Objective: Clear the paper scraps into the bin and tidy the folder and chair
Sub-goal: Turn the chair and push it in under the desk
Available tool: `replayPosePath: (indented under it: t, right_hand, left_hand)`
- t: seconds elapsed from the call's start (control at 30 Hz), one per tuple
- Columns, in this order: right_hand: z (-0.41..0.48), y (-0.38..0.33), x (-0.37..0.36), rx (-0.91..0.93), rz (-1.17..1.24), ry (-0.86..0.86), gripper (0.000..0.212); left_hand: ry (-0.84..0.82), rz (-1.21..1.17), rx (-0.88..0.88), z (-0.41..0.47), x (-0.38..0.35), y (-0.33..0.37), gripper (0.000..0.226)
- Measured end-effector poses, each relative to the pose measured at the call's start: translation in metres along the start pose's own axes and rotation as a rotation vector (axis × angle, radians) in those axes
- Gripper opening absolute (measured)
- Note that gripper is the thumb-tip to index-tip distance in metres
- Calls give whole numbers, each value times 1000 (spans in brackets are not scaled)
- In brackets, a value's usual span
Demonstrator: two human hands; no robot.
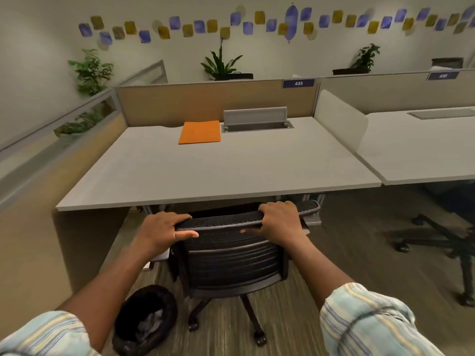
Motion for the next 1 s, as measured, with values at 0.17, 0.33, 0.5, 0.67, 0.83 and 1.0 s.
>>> replayPosePath:
  t: [0.17, 0.33, 0.5, 0.67, 0.83, 1.0]
  right_hand:
    - [27, -10, -10, 2, 23, 43, 77]
    - [58, -17, -15, -16, 70, 15, 80]
    - [79, -19, -25, -28, 48, -36, 75]
    - [98, -25, -33, -29, 29, -39, 79]
    - [116, -30, -39, -43, -9, -74, 77]
    - [131, -36, -45, -62, -9, -74, 69]
  left_hand:
    - [-57, -2, -19, 27, 3, -23, 101]
    - [-94, -39, 7, 50, 1, -50, 89]
    - [-117, 33, 11, 68, -4, -70, 106]
    - [-54, 42, -31, 84, -4, -85, 107]
    - [-43, -28, -7, 94, -5, -95, 109]
    - [-11, -17, -36, 104, -5, -108, 111]
Point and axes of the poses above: each hand's wrist, its own z-axis towards the middle knuckle, its own x-axis out of the back of the hand, y = z × x, the point moved 3 cm from there along z, towards the middle knuckle, and after that the axes turned 13 degrees about -x, right-handed, at the moved point
